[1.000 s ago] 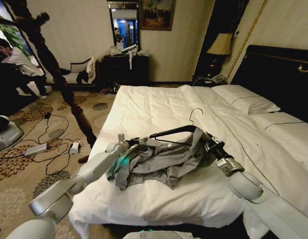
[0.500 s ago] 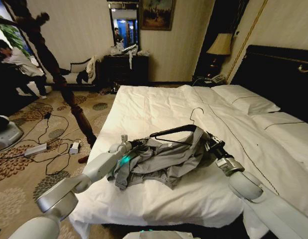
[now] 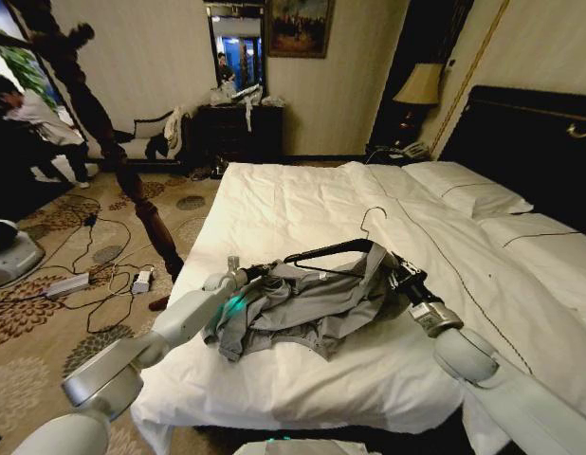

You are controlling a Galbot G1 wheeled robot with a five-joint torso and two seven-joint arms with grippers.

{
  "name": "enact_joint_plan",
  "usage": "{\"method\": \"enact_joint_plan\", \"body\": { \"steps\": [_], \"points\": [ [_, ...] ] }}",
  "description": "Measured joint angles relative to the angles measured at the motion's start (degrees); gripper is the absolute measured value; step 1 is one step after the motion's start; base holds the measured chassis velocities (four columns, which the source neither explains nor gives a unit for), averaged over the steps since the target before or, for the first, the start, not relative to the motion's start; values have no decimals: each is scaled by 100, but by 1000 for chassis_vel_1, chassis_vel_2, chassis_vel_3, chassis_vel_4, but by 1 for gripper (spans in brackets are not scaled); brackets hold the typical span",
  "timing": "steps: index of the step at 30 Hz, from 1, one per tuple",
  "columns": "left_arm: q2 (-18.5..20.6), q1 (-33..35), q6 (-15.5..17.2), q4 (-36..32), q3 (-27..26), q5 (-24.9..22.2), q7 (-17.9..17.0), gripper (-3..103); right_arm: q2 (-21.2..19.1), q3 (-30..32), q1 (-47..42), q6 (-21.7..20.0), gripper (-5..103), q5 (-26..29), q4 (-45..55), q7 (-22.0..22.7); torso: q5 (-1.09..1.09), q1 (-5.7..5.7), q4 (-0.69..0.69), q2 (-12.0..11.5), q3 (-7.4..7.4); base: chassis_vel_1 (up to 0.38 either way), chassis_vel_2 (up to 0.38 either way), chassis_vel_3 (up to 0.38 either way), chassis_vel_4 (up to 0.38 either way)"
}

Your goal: Pick up the clothes from the bed and hang them on the clothes hanger.

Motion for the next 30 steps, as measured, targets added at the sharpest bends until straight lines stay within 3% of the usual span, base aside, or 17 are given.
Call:
{"method": "enact_joint_plan", "body": {
  "steps": [6,13,16,21,25,27,30],
  "points": [
    [357,-49,-21,-635,1,-191,-111,0,-65,-84,37,31,19,-45,-15,-64,0,0,1,0,0,0,0,0,0],
    [1059,-293,26,-1890,-4,-741,-467,0,-194,-133,337,-40,19,182,-91,-155,2,0,4,0,0,0,0,0,0],
    [1326,-584,73,-2382,-53,-1054,-672,0,-542,53,536,-151,19,614,-12,-106,0,0,-2,0,0,0,0,0,0],
    [1608,-1150,147,-2788,59,-1538,-921,0,-1134,33,1194,-376,19,1192,52,12,-1,0,1,0,0,0,0,0,0],
    [1726,-1519,201,-2832,56,-1708,-1013,0,-1486,-31,1767,-448,19,1654,-26,60,2,1,3,0,1,0,0,0,0],
    [1771,-1906,246,-2788,26,-1883,-1085,0,-1964,63,2079,-443,19,2125,-99,70,-1,2,1,0,1,0,0,0,0],
    [1772,-2156,274,-2781,27,-1991,-1123,0,-2164,99,2203,-426,19,2335,-114,70,-4,2,0,0,1,0,0,0,0]
  ]
}}
